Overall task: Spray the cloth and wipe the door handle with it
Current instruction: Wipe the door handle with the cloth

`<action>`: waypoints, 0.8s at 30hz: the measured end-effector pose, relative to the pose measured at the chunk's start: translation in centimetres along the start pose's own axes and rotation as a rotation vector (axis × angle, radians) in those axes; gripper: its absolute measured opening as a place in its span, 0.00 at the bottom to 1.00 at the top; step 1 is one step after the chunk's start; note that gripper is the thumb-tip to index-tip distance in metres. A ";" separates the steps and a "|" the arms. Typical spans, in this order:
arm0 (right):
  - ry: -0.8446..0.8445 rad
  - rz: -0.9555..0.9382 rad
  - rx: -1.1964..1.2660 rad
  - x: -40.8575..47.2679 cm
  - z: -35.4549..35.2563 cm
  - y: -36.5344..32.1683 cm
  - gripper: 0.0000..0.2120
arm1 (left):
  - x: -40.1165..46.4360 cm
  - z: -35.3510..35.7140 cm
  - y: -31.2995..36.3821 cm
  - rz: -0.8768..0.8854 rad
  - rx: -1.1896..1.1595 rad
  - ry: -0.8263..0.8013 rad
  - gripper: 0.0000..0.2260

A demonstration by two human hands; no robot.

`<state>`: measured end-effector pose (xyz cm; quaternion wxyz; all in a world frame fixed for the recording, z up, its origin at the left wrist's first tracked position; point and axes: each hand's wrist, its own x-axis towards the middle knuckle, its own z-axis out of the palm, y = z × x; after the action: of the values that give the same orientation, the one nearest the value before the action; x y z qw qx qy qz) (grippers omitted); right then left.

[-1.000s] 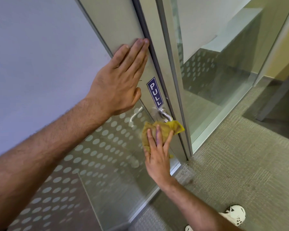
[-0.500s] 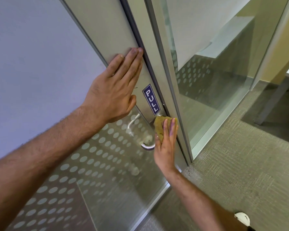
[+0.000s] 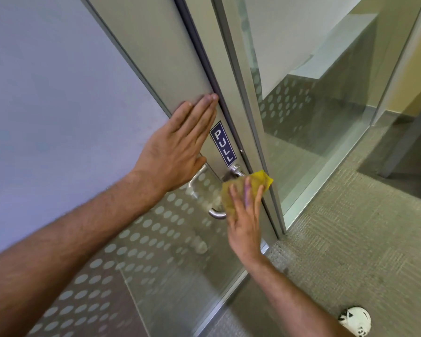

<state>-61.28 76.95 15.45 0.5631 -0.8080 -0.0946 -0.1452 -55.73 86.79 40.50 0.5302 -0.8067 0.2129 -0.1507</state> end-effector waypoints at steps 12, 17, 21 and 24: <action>0.079 1.284 1.123 0.4 -0.5 -3.0 0.18 | 0.2 0.5 0.4 0.005 -0.036 -0.004 0.41; -0.002 1.297 1.033 -2.1 -0.9 -1.2 0.19 | 0.2 0.6 0.4 0.014 -0.040 -0.003 0.41; 0.120 1.392 0.971 -0.9 0.0 2.9 0.24 | 0.2 0.6 0.4 0.015 -0.041 -0.016 0.41; 0.124 1.386 0.966 0.5 2.4 5.6 0.24 | 0.2 0.7 0.4 0.026 -0.035 -0.005 0.42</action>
<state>-58.69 77.20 9.88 0.8123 -0.3446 0.4016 0.2451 -55.34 87.12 39.84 0.5187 -0.8133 0.2247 -0.1380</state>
